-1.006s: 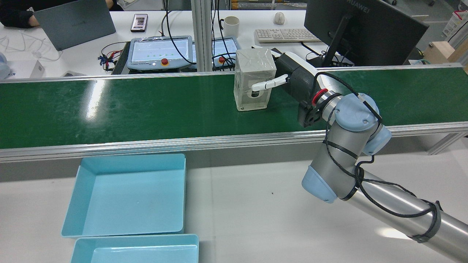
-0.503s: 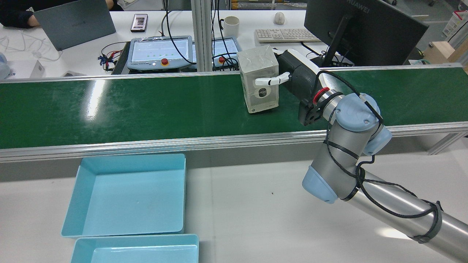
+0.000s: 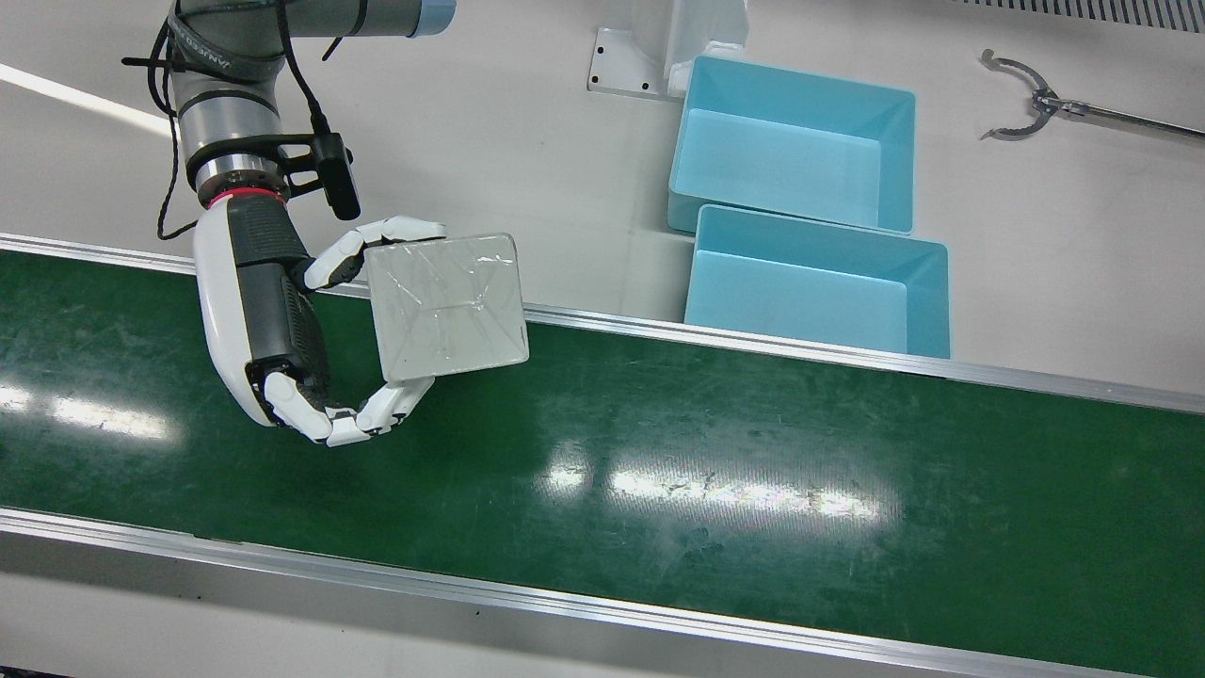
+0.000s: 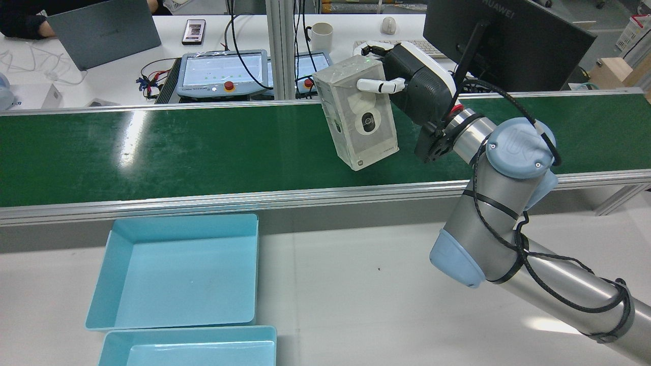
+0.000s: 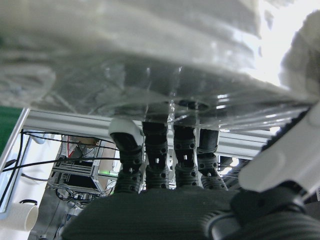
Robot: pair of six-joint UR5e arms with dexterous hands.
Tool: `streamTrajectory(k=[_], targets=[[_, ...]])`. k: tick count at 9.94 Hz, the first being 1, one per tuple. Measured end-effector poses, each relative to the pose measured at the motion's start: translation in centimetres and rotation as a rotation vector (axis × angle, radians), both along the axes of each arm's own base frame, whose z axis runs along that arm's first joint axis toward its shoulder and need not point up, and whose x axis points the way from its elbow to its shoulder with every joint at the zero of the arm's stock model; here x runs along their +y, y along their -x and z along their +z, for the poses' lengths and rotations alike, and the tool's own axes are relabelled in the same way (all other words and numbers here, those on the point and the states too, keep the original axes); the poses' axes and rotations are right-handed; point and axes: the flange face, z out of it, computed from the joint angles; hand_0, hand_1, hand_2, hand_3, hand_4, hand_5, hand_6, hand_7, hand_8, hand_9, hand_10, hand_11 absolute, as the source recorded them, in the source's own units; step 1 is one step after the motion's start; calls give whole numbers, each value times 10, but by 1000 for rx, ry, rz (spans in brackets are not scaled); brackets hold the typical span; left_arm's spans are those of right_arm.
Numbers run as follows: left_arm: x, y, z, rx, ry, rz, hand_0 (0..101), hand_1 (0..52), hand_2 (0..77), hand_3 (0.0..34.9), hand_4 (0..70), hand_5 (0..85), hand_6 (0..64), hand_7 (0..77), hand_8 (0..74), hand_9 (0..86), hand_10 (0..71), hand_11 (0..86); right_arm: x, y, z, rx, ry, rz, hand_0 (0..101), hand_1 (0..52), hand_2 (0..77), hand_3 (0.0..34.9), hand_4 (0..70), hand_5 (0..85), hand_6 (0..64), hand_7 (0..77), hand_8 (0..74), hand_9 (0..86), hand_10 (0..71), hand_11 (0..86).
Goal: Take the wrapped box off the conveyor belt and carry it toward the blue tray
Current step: 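Lift the box off the belt and carry it over the blue tray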
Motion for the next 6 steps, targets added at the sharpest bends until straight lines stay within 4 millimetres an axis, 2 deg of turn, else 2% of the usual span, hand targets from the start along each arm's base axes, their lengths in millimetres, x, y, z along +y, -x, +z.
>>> streamTrajectory(k=[1, 2, 3, 4, 5, 6], targets=[[0, 0, 0, 0, 0, 0, 0, 0, 5, 0, 0, 11, 0, 0, 0, 0, 0, 0, 7, -2, -13, -23, -22, 3, 424, 5, 295, 0, 224, 622, 333, 305, 649, 453, 458, 633], [0, 0, 0, 0, 0, 0, 0, 0, 5, 0, 0, 11, 0, 5, 0, 0, 0, 0, 19, 1, -26, -54, -41, 6, 418, 0, 311, 0, 224, 638, 589, 316, 676, 524, 458, 644], [0, 0, 0, 0, 0, 0, 0, 0, 11, 0, 0, 11, 0, 0, 0, 0, 5, 0, 32, 10, -37, -83, -53, 2, 418, 0, 311, 0, 224, 638, 589, 316, 676, 524, 458, 644], [0, 0, 0, 0, 0, 0, 0, 0, 5, 0, 0, 11, 0, 0, 0, 0, 5, 0, 49, 25, -47, -112, -61, -9, 417, 0, 316, 0, 224, 654, 589, 333, 682, 567, 458, 638], [0, 0, 0, 0, 0, 0, 0, 0, 5, 0, 0, 11, 0, 0, 0, 0, 5, 0, 66, 44, -60, -140, -72, -25, 417, 0, 316, 0, 224, 654, 589, 333, 682, 567, 458, 638], [0, 0, 0, 0, 0, 0, 0, 0, 5, 0, 0, 11, 0, 0, 0, 0, 0, 0, 82, 61, -73, -161, -82, -40, 429, 0, 322, 0, 218, 654, 589, 338, 736, 720, 458, 633]])
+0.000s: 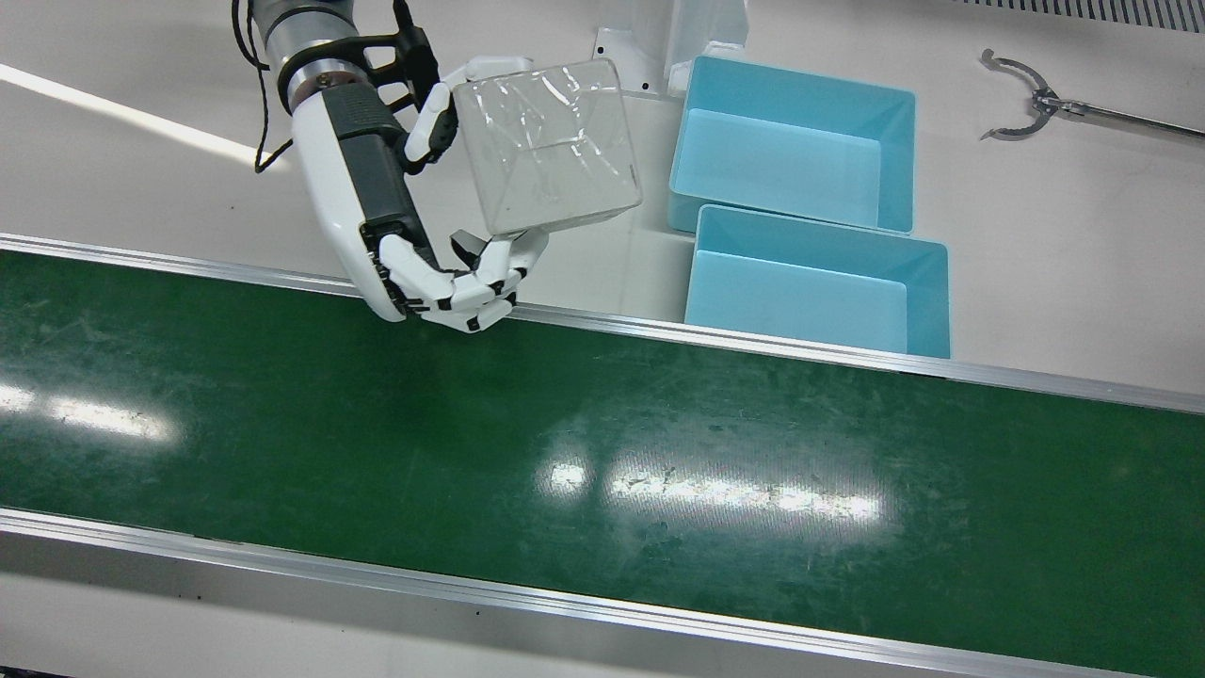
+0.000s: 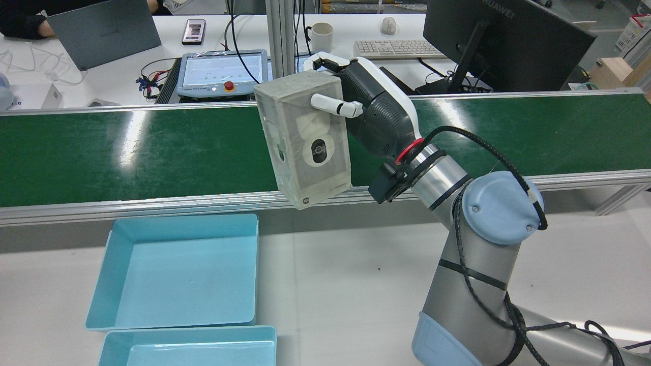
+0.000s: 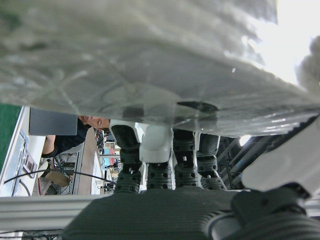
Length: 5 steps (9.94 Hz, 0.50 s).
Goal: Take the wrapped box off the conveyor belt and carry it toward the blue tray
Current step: 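Lift the box off the belt and carry it over the blue tray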
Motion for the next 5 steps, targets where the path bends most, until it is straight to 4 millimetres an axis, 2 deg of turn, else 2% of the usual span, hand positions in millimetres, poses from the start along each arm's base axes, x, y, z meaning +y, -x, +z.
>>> streamTrajectory(k=[1, 3, 5], targets=[[0, 0, 0, 0, 0, 0, 0, 0, 11, 0, 0, 11, 0, 5, 0, 0, 5, 0, 15, 18, -14, -20, -9, -12, 429, 0, 322, 0, 218, 654, 589, 338, 704, 720, 458, 627], [0, 0, 0, 0, 0, 0, 0, 0, 5, 0, 0, 11, 0, 0, 0, 0, 0, 0, 44, 50, -44, -43, -30, -28, 439, 0, 322, 0, 218, 654, 589, 338, 698, 698, 431, 611], [0, 0, 0, 0, 0, 0, 0, 0, 5, 0, 0, 11, 0, 0, 0, 0, 5, 0, 78, 85, -64, -26, -43, -34, 440, 0, 316, 0, 218, 654, 589, 338, 693, 698, 393, 535]])
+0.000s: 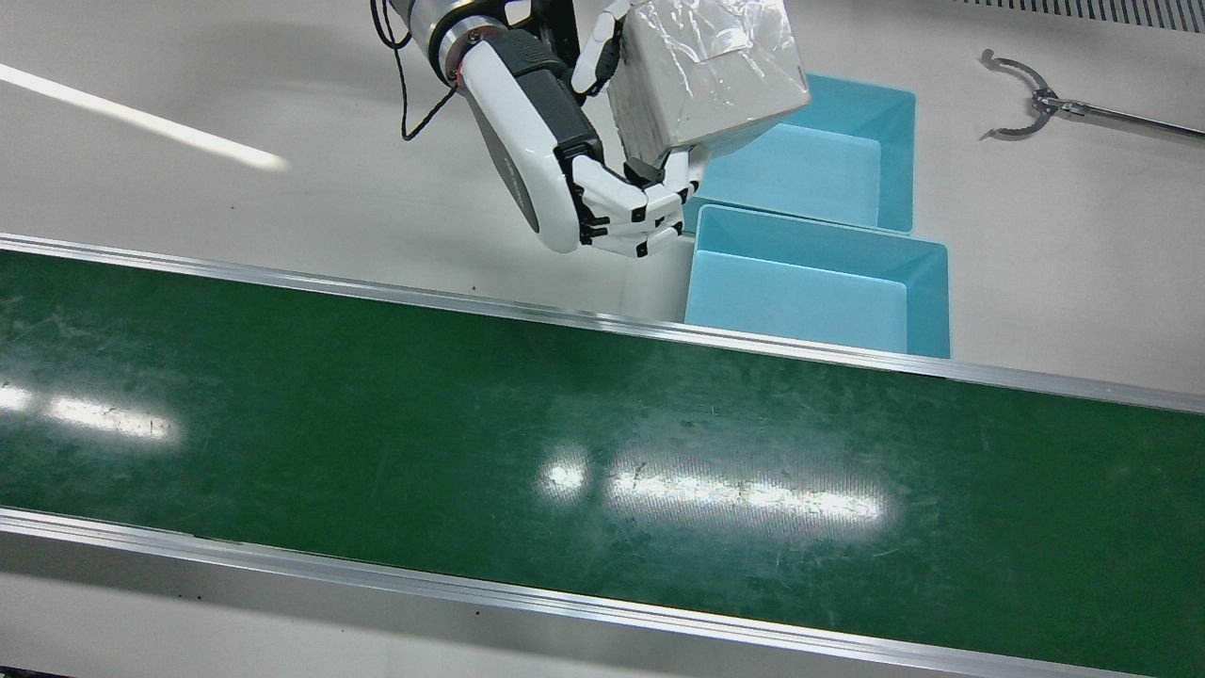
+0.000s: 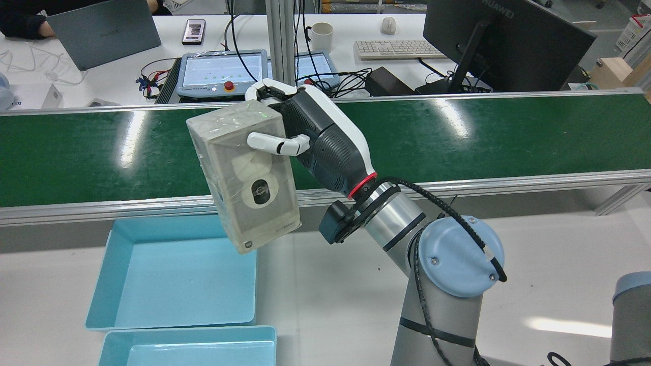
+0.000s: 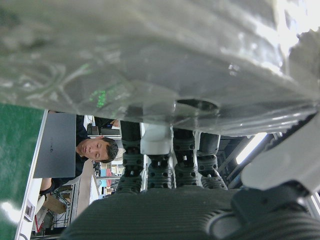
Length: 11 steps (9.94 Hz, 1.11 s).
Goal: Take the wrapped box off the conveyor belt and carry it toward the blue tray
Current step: 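Lift the box off the belt and carry it over the blue tray, then lower the box into the blue tray and open the right hand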
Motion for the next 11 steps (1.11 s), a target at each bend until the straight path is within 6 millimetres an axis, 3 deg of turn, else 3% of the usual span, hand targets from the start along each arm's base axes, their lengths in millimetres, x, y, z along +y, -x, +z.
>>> streamTrajectory(k=[1, 2, 4, 6, 9, 10, 11], targets=[[0, 0, 0, 0, 0, 0, 0, 0, 5, 0, 0, 11, 0, 0, 0, 0, 5, 0, 18, 17, -5, 14, -2, 4, 440, 0, 316, 0, 218, 654, 589, 338, 693, 698, 393, 535], [0, 0, 0, 0, 0, 0, 0, 0, 11, 0, 0, 11, 0, 0, 0, 0, 5, 0, 35, 33, -10, 29, -10, 17, 432, 0, 295, 0, 218, 654, 589, 338, 649, 698, 349, 496], [0, 0, 0, 0, 0, 0, 0, 0, 5, 0, 0, 11, 0, 5, 0, 0, 0, 0, 60, 55, -16, 72, -29, 67, 449, 0, 311, 0, 218, 654, 573, 333, 649, 698, 349, 496], [0, 0, 0, 0, 0, 0, 0, 0, 5, 0, 0, 11, 0, 0, 0, 0, 0, 0, 75, 66, -18, 134, -40, 131, 462, 0, 311, 0, 224, 654, 573, 338, 649, 698, 360, 507], [0, 0, 0, 0, 0, 0, 0, 0, 11, 0, 0, 11, 0, 5, 0, 0, 5, 0, 90, 76, -16, 180, -39, 161, 463, 0, 316, 0, 224, 660, 567, 338, 584, 698, 349, 496], [0, 0, 0, 0, 0, 0, 0, 0, 11, 0, 0, 11, 0, 0, 0, 0, 0, 0, 94, 79, -15, 185, -39, 157, 464, 0, 316, 0, 224, 660, 567, 338, 502, 698, 240, 371], [0, 0, 0, 0, 0, 0, 0, 0, 5, 0, 0, 11, 0, 0, 0, 0, 0, 0, 97, 80, -15, 186, -39, 154, 464, 0, 295, 0, 224, 660, 567, 338, 355, 562, 54, 196]])
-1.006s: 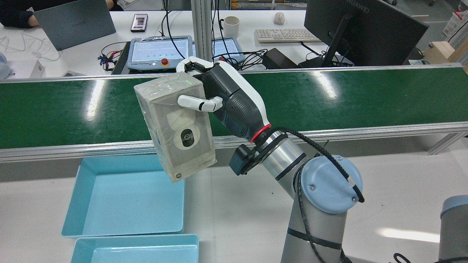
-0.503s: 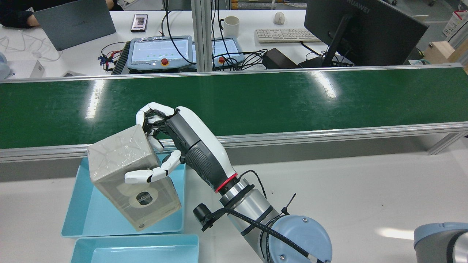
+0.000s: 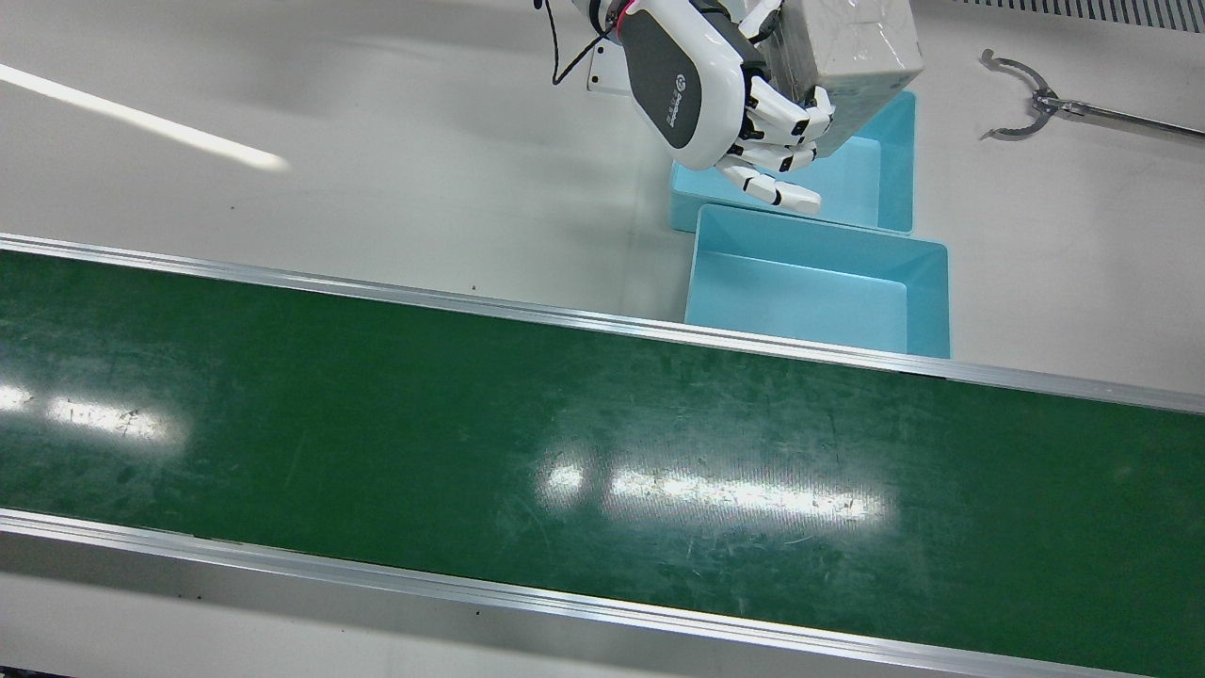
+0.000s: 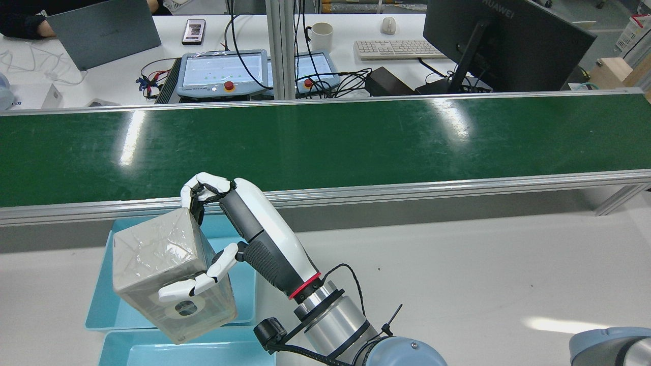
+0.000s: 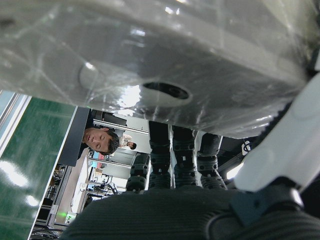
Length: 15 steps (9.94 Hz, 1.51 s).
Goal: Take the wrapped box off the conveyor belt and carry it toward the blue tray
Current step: 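Lower the box into the blue tray and open the right hand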
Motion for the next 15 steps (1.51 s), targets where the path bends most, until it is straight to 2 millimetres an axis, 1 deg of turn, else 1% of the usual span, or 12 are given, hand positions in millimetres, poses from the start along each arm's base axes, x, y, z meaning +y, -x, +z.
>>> streamTrajectory(k=[1, 2, 3, 4, 5, 6, 7, 8, 9, 12, 13, 15], targets=[[0, 0, 0, 0, 0, 0, 0, 0, 5, 0, 0, 11, 0, 0, 0, 0, 0, 0, 2, 0, 0, 0, 0, -2, 464, 0, 295, 0, 224, 660, 567, 338, 355, 562, 54, 196], [0, 0, 0, 0, 0, 0, 0, 0, 11, 0, 0, 11, 0, 0, 0, 0, 5, 0, 3, -1, -1, -2, 0, -3, 470, 0, 295, 5, 224, 682, 573, 333, 251, 469, 5, 76], [0, 0, 0, 0, 0, 0, 0, 0, 5, 0, 0, 11, 0, 0, 0, 0, 5, 0, 3, -2, -1, -4, 0, -2, 470, 0, 295, 5, 224, 682, 573, 333, 251, 469, 5, 76], [0, 0, 0, 0, 0, 0, 0, 0, 5, 0, 0, 11, 0, 0, 0, 0, 5, 0, 4, -5, -2, -8, -1, -2, 481, 0, 295, 102, 125, 644, 502, 240, 11, 300, 0, 16], [0, 0, 0, 0, 0, 0, 0, 0, 5, 0, 0, 11, 0, 0, 0, 0, 0, 0, 3, -8, -3, -14, -2, 0, 485, 93, 235, 160, 5, 578, 442, 164, 0, 147, 0, 16], [0, 0, 0, 0, 0, 0, 0, 0, 5, 0, 0, 11, 0, 0, 0, 0, 0, 0, 2, -12, -4, -21, -3, 2, 481, 191, 240, 219, 0, 305, 284, 27, 0, 16, 0, 16], [0, 0, 0, 0, 0, 0, 0, 0, 11, 0, 0, 11, 0, 5, 0, 0, 5, 0, 2, -17, -4, -27, -5, 3, 481, 191, 240, 219, 0, 305, 284, 27, 0, 16, 0, 16], [0, 0, 0, 0, 0, 0, 0, 0, 11, 0, 0, 11, 0, 5, 0, 0, 5, 0, 2, -21, -4, -34, -7, 5, 484, 191, 213, 253, 0, 169, 169, 5, 0, 16, 0, 16], [0, 0, 0, 0, 0, 0, 0, 0, 11, 0, 0, 11, 0, 0, 0, 0, 0, 0, 2, -27, -4, -40, -8, 8, 485, 191, 224, 304, 0, 44, 0, 5, 0, 16, 0, 16], [0, 0, 0, 0, 0, 0, 0, 0, 5, 0, 0, 11, 0, 0, 0, 0, 0, 0, 3, -56, 4, -63, -15, 17, 485, 191, 235, 303, 0, 38, 0, 5, 0, 16, 0, 16], [0, 0, 0, 0, 0, 0, 0, 0, 5, 0, 0, 11, 0, 0, 0, 0, 0, 0, 2, -79, 10, -68, -20, 28, 484, 191, 235, 305, 0, 33, 0, 5, 0, 16, 0, 16], [0, 0, 0, 0, 0, 0, 0, 0, 5, 0, 0, 11, 0, 0, 0, 0, 5, 0, -12, -145, 23, -46, -20, 61, 484, 191, 240, 310, 0, 22, 0, 0, 0, 16, 0, 16]])
